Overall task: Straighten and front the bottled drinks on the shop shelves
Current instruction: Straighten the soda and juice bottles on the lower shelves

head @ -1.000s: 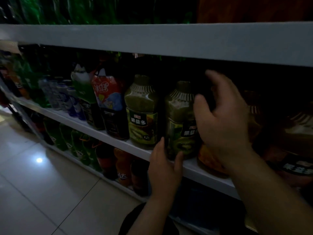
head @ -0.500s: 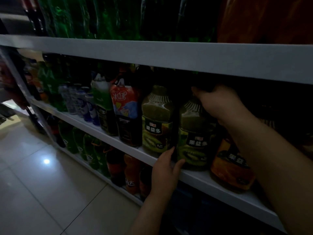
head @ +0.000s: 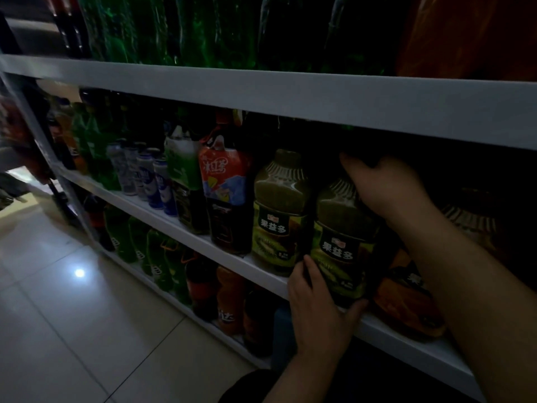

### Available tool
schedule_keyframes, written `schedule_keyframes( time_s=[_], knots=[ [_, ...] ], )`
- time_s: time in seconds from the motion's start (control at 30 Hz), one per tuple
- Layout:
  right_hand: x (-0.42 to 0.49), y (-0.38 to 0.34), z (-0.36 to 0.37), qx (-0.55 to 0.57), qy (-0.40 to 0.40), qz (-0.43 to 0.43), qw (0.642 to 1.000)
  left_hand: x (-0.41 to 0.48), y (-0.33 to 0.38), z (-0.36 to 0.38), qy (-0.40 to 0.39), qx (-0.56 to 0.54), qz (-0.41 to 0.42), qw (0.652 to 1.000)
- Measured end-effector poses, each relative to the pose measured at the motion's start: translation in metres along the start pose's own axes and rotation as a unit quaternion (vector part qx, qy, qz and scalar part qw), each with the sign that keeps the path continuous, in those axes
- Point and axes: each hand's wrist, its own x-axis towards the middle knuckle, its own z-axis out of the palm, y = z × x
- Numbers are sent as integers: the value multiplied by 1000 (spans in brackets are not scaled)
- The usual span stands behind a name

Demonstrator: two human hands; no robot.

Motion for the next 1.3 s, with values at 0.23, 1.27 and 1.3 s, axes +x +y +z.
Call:
schedule_keyframes(
  time_s=[0.23, 1.27, 1.3],
  knots=[
    [-6, -2, 9, -26, 45, 17, 999, 7, -6, -7, -49, -39, 3, 998],
    [-56, -54, 176, 60, -36, -400, 914, 223, -193, -208, 8, -198, -97, 975],
    [-59, -53, 183, 57, -40, -398, 915, 226, -194, -207, 11, -173, -107, 979]
  ],
)
